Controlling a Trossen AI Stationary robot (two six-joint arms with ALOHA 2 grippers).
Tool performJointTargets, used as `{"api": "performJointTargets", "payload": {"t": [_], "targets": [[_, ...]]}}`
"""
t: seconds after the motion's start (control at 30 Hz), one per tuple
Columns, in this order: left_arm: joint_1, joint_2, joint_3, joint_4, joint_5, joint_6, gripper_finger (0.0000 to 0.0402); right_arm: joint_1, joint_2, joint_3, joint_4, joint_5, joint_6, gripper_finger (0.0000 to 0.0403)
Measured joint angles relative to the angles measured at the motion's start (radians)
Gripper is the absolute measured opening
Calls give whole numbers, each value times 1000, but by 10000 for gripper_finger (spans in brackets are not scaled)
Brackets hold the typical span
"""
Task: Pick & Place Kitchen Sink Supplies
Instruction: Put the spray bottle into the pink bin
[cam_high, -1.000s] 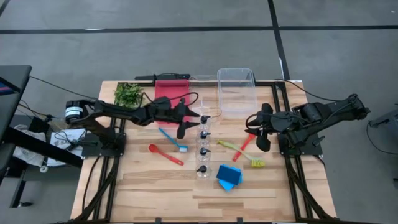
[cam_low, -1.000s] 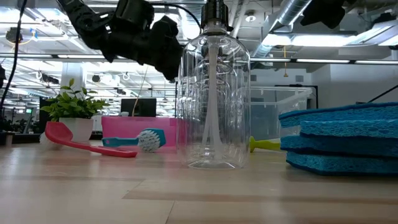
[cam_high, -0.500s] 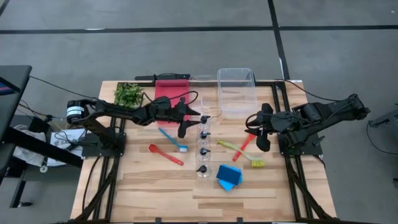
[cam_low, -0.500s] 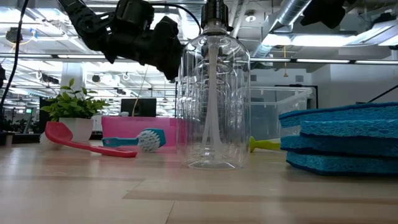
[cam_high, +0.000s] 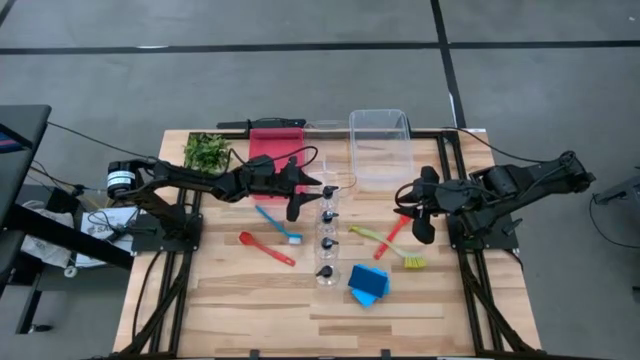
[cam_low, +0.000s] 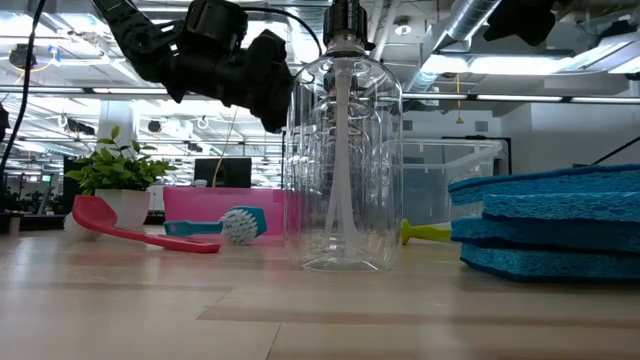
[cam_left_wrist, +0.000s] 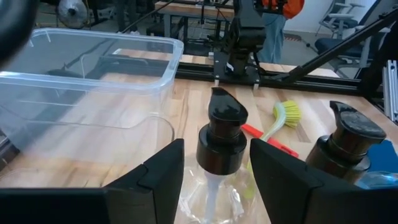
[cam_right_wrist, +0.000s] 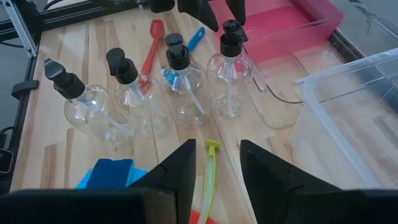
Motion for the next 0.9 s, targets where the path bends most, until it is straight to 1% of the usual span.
{"api": "performJointTargets", "payload": {"t": [0.23, 0.47, 0.67, 0.9], "targets": [[0, 0, 0, -1, 0, 3, 221, 0, 0, 0, 0, -2, 0, 119], [0, 0, 0, -3, 0, 47, 252, 0, 0, 0, 0, -2, 0, 119], [0, 0, 0, -3, 0, 48, 257, 0, 0, 0, 0, -2, 0, 119], [-1, 37, 0, 39, 9, 45, 254, 0, 0, 0, 0, -2, 0, 119]]}}
